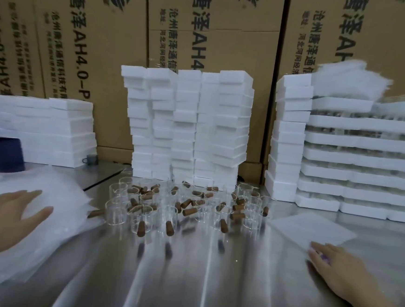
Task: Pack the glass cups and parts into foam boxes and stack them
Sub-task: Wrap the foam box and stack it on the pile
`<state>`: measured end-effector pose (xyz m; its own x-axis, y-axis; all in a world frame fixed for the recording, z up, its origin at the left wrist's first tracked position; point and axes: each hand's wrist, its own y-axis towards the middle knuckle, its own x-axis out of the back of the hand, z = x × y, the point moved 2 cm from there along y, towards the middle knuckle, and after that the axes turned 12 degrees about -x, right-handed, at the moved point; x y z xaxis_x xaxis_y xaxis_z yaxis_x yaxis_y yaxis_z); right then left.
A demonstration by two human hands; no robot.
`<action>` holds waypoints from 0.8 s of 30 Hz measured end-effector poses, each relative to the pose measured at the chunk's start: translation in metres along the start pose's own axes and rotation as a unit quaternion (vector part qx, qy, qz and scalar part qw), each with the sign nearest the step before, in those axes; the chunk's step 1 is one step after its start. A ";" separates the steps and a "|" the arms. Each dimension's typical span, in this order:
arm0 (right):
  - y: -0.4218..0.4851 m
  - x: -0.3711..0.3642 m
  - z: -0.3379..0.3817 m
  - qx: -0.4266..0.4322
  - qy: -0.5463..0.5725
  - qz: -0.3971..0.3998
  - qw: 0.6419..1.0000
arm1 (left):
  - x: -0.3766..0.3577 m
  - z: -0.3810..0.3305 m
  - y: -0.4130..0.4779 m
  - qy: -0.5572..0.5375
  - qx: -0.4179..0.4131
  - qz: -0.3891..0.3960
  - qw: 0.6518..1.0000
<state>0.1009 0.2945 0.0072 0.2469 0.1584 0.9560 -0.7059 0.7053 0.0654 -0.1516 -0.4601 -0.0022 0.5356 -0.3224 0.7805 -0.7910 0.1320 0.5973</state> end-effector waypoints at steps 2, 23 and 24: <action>0.000 0.001 -0.007 -0.058 0.015 -0.011 0.998 | 0.005 0.027 -0.001 0.074 0.014 0.015 0.997; 0.002 -0.001 -0.005 -0.019 0.022 -0.053 0.998 | 0.065 -0.389 -0.098 -0.092 -0.370 0.145 0.913; 0.003 -0.002 -0.006 -0.017 0.023 -0.049 0.998 | 0.049 -0.402 -0.106 -0.106 -0.381 0.201 0.896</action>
<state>0.1026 0.3009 0.0041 0.3437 0.1184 0.9316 -0.6548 0.7413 0.1474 0.0772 -0.1128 0.0473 0.1216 -0.2649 0.9566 -0.4321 0.8535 0.2913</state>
